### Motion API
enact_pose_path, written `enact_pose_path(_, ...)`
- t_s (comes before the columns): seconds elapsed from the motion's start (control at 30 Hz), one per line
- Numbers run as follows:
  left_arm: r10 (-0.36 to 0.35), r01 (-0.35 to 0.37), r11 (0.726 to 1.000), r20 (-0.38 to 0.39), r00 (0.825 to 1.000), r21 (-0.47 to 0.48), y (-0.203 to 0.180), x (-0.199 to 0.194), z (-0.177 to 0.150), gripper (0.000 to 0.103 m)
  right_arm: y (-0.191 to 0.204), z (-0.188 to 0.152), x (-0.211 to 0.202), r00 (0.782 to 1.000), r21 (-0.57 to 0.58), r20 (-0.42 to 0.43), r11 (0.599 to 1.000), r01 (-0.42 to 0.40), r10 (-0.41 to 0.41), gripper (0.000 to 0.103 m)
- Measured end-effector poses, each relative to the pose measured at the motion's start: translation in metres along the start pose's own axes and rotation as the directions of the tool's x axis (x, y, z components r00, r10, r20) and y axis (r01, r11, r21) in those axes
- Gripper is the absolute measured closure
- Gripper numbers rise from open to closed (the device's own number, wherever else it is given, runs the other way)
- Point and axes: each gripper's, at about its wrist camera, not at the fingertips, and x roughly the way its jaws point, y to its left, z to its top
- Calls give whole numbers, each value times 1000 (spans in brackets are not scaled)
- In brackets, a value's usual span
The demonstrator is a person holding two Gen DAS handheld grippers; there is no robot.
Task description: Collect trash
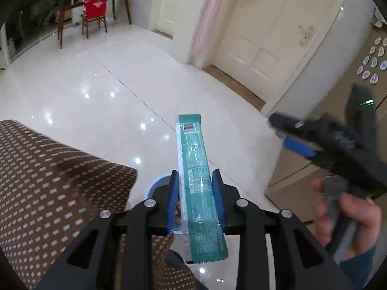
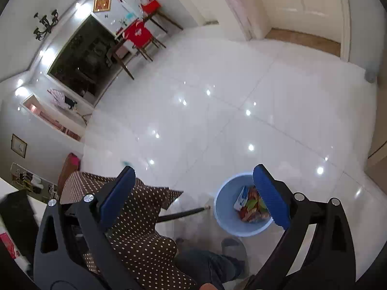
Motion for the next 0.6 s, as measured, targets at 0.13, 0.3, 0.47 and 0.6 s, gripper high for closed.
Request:
enact_pose_path(0.13, -22, 22, 1000, -44, 999, -8, 3, 23, 10, 55, -1, 4, -12, 1000, -3, 31, 1000, -1, 1, 7)
enact_pose_path(0.3, 1, -1, 1000, 0, 1000, -12, 10, 16, 16, 17, -1, -1, -15, 999, 5, 39, 1000, 4, -4, 7)
enact_pose_path(0.47, 49, -49, 999, 43, 998, 2, 7, -10, 14, 11, 9, -6, -16, 999, -6, 32, 1000, 5, -5, 7)
enact_pose_path(0.6, 129, -133, 991, 107, 986, 28, 2, -47, 7, 8, 21, -10, -24, 999, -22, 44, 1000, 2, -1, 6)
